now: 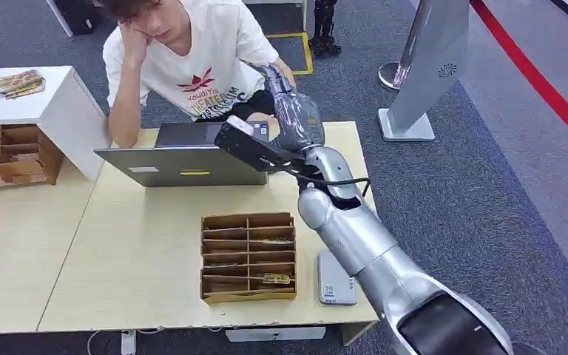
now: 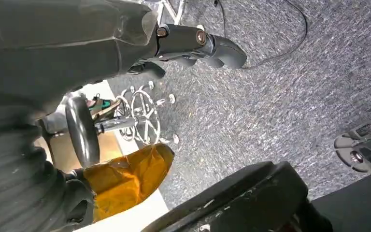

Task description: Pass the card to the sensor for recognition and then transmit it.

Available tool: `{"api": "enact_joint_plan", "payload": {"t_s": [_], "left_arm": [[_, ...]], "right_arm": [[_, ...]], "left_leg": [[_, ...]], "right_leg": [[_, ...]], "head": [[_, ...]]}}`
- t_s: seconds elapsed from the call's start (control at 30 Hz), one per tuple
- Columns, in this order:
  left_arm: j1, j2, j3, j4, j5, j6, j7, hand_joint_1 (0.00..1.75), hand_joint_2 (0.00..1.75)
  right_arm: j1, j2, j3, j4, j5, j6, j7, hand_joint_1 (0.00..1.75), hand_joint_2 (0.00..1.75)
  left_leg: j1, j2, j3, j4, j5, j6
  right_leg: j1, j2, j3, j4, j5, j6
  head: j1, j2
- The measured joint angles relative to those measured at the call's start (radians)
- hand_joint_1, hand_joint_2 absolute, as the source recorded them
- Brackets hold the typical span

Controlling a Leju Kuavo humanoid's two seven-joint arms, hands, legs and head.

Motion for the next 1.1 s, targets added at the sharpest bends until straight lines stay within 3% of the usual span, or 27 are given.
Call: {"api": "enact_joint_plan", "payload": {"t_s": [0.27,0.4,0.7,1.1], "left_arm": [[0.016,0.001,0.000,0.000,0.025,0.019,-0.012,0.00,1.75],[0.032,0.001,0.004,0.000,0.052,0.036,-0.028,0.00,1.75],[0.074,0.002,0.023,0.000,0.104,0.067,-0.064,0.00,1.75],[0.088,0.002,0.053,0.000,0.145,0.085,-0.066,0.00,1.75]], "right_arm": [[0.101,0.000,-0.016,-0.209,-0.135,0.038,-0.050,0.00,0.00],[0.174,-0.011,-0.016,-0.358,-0.267,0.071,-0.100,0.00,0.00],[0.368,-0.100,-0.016,-0.683,-0.435,0.077,-0.193,0.00,0.00],[0.542,-0.185,-0.005,-0.825,-0.472,0.089,-0.224,0.00,0.00]], "left_leg": [[0.000,0.000,0.000,0.000,0.000,0.000],[0.000,0.001,-0.001,0.000,-0.001,0.000],[0.000,0.001,-0.003,0.000,-0.001,0.000],[0.000,0.001,-0.003,0.000,-0.001,0.000]], "right_leg": [[0.000,0.000,-0.001,0.000,0.000,0.000],[0.000,0.001,-0.002,-0.001,0.000,0.000],[0.000,0.000,-0.003,-0.001,0.000,0.000],[0.000,0.000,-0.003,-0.001,0.000,0.000]], "head": [[0.000,0.000],[0.000,0.000],[0.000,0.000],[0.000,0.000]]}}
